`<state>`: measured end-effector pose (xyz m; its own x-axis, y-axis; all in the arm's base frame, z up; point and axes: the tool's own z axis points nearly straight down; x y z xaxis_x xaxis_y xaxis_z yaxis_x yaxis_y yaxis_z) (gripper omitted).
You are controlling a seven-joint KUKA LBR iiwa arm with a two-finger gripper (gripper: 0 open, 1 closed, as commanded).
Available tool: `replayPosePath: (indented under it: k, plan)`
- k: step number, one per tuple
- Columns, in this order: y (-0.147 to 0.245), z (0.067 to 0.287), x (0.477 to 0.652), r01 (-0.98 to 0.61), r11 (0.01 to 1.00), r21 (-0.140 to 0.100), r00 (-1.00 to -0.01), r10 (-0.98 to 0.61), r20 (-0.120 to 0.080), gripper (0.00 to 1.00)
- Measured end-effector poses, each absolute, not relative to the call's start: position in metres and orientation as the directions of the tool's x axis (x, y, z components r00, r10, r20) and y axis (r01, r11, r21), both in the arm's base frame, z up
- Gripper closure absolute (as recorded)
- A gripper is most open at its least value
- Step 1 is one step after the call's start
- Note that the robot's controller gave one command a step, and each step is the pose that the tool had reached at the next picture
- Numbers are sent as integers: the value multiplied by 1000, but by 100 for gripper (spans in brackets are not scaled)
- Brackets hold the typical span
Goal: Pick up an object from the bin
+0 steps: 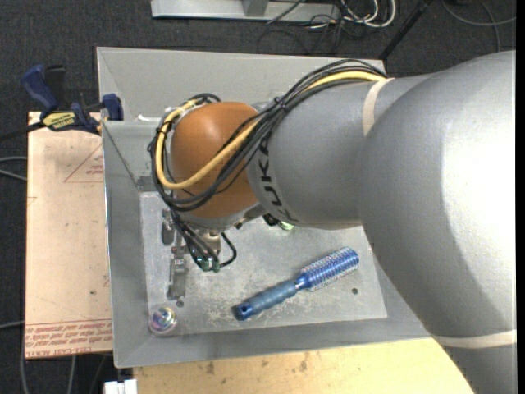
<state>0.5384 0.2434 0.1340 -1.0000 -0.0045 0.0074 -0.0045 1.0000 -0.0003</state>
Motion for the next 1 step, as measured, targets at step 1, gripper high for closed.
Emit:
replayPosePath:
  k: [1]
  plan:
    - [156, 134, 513, -106, 994, -3, -994, -106, 3, 0]
